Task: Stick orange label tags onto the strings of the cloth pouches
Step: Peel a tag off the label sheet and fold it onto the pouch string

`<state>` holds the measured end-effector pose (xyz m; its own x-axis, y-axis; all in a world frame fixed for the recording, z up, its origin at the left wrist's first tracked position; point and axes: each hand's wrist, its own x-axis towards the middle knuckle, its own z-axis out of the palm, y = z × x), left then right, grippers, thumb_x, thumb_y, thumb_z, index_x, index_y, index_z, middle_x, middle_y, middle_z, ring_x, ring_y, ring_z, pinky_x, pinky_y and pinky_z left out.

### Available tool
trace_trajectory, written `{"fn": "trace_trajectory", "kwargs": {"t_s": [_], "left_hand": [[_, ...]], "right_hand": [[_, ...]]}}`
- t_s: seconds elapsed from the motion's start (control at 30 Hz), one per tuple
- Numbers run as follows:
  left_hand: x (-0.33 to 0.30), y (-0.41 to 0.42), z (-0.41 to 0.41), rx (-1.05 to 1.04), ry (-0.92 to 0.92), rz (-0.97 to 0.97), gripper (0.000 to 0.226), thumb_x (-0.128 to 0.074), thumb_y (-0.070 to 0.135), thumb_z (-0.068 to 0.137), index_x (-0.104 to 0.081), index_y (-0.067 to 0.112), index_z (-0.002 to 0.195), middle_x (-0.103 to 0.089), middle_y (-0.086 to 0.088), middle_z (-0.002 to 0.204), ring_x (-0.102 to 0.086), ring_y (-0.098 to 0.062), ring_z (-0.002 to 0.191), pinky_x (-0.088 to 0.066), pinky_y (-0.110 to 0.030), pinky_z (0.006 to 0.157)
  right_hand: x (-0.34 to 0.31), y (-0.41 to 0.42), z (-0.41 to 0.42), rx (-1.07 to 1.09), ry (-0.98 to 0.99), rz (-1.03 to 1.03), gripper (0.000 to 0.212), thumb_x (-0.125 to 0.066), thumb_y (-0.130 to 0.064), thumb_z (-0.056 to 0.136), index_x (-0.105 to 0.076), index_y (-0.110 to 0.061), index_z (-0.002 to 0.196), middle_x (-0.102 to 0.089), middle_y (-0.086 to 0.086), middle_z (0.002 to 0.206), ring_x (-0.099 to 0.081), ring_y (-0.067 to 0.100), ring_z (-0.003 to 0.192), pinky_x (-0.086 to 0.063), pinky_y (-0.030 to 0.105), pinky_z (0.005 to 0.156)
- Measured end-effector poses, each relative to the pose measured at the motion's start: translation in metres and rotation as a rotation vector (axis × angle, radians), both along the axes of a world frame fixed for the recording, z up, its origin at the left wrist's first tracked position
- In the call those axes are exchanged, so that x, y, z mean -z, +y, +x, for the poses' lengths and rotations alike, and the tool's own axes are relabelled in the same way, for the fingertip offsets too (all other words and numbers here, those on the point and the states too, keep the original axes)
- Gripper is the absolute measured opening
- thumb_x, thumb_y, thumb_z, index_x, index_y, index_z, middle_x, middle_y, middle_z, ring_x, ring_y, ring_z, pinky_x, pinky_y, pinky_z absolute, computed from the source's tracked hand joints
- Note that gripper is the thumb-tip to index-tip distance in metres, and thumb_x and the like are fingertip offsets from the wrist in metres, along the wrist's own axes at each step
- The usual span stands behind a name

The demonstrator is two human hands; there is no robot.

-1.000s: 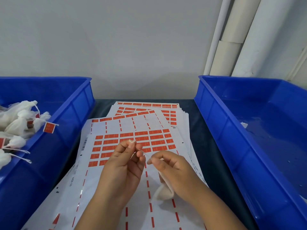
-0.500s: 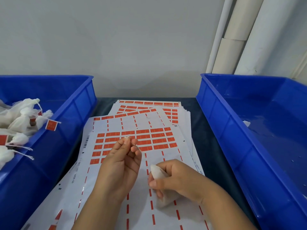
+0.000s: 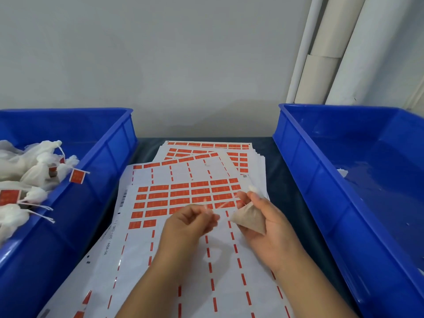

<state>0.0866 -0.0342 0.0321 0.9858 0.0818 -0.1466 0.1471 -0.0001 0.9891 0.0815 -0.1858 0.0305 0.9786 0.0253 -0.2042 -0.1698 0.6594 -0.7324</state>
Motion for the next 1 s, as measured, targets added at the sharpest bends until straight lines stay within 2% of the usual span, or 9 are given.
{"fn": "trace_trajectory", "kwargs": {"t_s": [0.13, 0.17, 0.27, 0.37, 0.43, 0.53, 0.6, 0.8, 1.0], "left_hand": [[0.0, -0.008, -0.01, 0.237, -0.192, 0.297, 0.016, -0.065, 0.024, 0.083, -0.065, 0.032, 0.069, -0.066, 0.024, 0.071, -0.061, 0.006, 0.072, -0.042, -0.002, 0.055], [-0.001, -0.008, -0.011, 0.246, -0.223, 0.321, 0.015, -0.065, 0.026, 0.082, -0.064, 0.034, 0.069, -0.065, 0.027, 0.072, -0.059, 0.008, 0.074, -0.042, -0.002, 0.056], [-0.003, -0.007, -0.01, 0.201, -0.307, 0.34, 0.008, -0.064, 0.038, 0.075, -0.062, 0.038, 0.067, -0.06, 0.029, 0.08, -0.054, 0.011, 0.082, -0.043, -0.002, 0.06], [-0.004, -0.003, -0.01, 0.166, -0.366, 0.337, 0.006, -0.061, 0.045, 0.064, -0.063, 0.041, 0.067, -0.053, 0.032, 0.091, -0.05, 0.01, 0.09, -0.042, -0.001, 0.063], [-0.004, -0.002, -0.009, 0.17, -0.372, 0.329, 0.001, -0.065, 0.039, 0.067, -0.065, 0.04, 0.067, -0.05, 0.035, 0.095, -0.046, 0.014, 0.096, -0.039, 0.002, 0.064], [0.0, -0.002, -0.007, 0.197, -0.403, 0.31, 0.019, -0.069, 0.024, 0.076, -0.066, 0.04, 0.066, -0.051, 0.035, 0.096, -0.046, 0.015, 0.097, -0.038, 0.003, 0.066], [0.001, -0.003, -0.007, 0.22, -0.422, 0.314, 0.028, -0.068, 0.021, 0.078, -0.066, 0.045, 0.064, -0.056, 0.032, 0.091, -0.051, 0.011, 0.094, -0.041, 0.0, 0.066], [0.003, -0.002, -0.006, 0.154, -0.419, 0.336, 0.023, -0.066, 0.022, 0.079, -0.063, 0.042, 0.069, -0.064, 0.024, 0.078, -0.059, 0.003, 0.08, -0.048, -0.009, 0.065], [0.002, -0.005, -0.007, 0.073, -0.317, 0.273, 0.018, -0.067, 0.023, 0.081, -0.064, 0.037, 0.07, -0.064, 0.023, 0.07, -0.059, 0.006, 0.075, -0.045, -0.004, 0.058]], "right_hand": [[0.001, 0.001, 0.0, 0.132, 0.017, -0.376, 0.03, -0.069, -0.043, 0.072, -0.075, -0.025, 0.095, -0.073, -0.006, 0.102, -0.068, 0.021, 0.099, -0.056, 0.04, 0.085], [0.001, 0.003, 0.0, 0.153, 0.016, -0.51, 0.023, -0.069, -0.045, 0.074, -0.075, -0.03, 0.09, -0.072, -0.015, 0.097, -0.067, 0.018, 0.097, -0.056, 0.037, 0.083], [0.0, 0.009, -0.005, 0.11, -0.073, -0.879, 0.013, -0.062, -0.044, 0.085, -0.071, -0.035, 0.085, -0.065, -0.033, 0.083, -0.062, 0.006, 0.088, -0.048, 0.014, 0.064], [0.002, 0.014, -0.01, -0.063, -0.226, -1.025, 0.013, -0.056, -0.043, 0.089, -0.066, -0.042, 0.082, -0.065, -0.026, 0.084, -0.061, -0.002, 0.084, -0.046, 0.006, 0.056], [0.005, 0.014, -0.011, -0.144, -0.303, -1.13, 0.012, -0.055, -0.034, 0.093, -0.065, -0.033, 0.086, -0.064, -0.018, 0.087, -0.06, 0.001, 0.087, -0.047, 0.005, 0.062], [0.008, 0.013, -0.01, -0.261, -0.338, -1.189, 0.017, -0.056, -0.021, 0.092, -0.065, -0.017, 0.106, -0.065, -0.005, 0.105, -0.059, 0.01, 0.1, -0.046, 0.013, 0.075], [0.008, 0.012, -0.01, -0.298, -0.344, -1.179, 0.02, -0.059, -0.02, 0.09, -0.064, -0.019, 0.109, -0.065, -0.003, 0.109, -0.059, 0.01, 0.103, -0.047, 0.015, 0.08], [0.011, 0.014, -0.011, -0.273, -0.397, -1.178, 0.015, -0.057, -0.029, 0.092, -0.065, -0.026, 0.105, -0.068, -0.008, 0.103, -0.062, 0.005, 0.096, -0.049, 0.013, 0.079], [0.015, 0.019, -0.012, -0.176, -0.474, -1.266, 0.01, -0.055, -0.031, 0.091, -0.063, -0.028, 0.098, -0.067, -0.01, 0.093, -0.061, 0.002, 0.088, -0.05, 0.009, 0.071]]}}
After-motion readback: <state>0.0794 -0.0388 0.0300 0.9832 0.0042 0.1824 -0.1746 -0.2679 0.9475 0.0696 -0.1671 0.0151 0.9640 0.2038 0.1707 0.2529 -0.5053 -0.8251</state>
